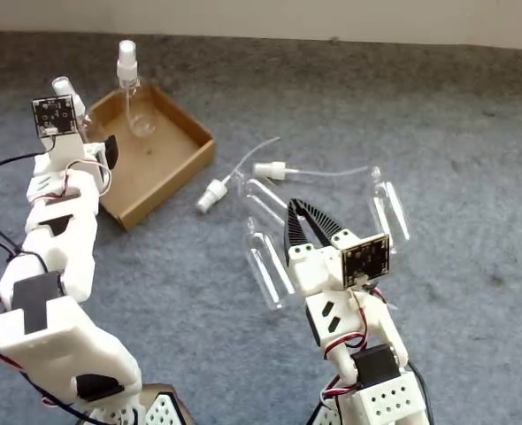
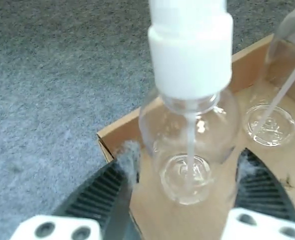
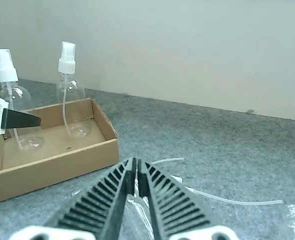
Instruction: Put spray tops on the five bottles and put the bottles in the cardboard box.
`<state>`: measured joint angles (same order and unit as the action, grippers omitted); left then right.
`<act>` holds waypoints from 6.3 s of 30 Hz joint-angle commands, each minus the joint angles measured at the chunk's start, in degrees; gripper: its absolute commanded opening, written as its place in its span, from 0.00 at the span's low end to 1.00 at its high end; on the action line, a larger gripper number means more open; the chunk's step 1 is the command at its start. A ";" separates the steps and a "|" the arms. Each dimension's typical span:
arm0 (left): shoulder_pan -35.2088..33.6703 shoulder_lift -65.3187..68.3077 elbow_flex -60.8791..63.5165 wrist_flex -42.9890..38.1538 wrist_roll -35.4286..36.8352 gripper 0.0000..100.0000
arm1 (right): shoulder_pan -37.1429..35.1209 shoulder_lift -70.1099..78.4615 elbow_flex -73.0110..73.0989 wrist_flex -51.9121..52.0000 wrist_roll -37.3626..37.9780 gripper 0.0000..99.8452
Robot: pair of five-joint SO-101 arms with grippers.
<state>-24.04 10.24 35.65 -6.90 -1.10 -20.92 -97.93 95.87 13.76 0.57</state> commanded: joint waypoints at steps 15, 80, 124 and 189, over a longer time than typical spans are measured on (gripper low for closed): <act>1.63 -21.14 -0.22 24.62 -0.18 0.27 | 1.01 -0.13 8.22 0.40 -0.18 0.01; 51.82 1.89 -23.87 75.25 49.49 0.27 | 8.92 -0.66 8.22 -0.04 -0.53 0.01; 49.98 -1.63 -29.32 87.21 24.35 0.09 | 8.84 -0.66 8.22 0.04 -0.53 0.01; 35.47 -66.68 29.58 54.33 3.96 0.09 | 9.27 -0.40 -9.80 23.52 11.16 0.01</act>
<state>12.09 -49.89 63.43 48.40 2.42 -11.96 -97.85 93.05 32.48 9.98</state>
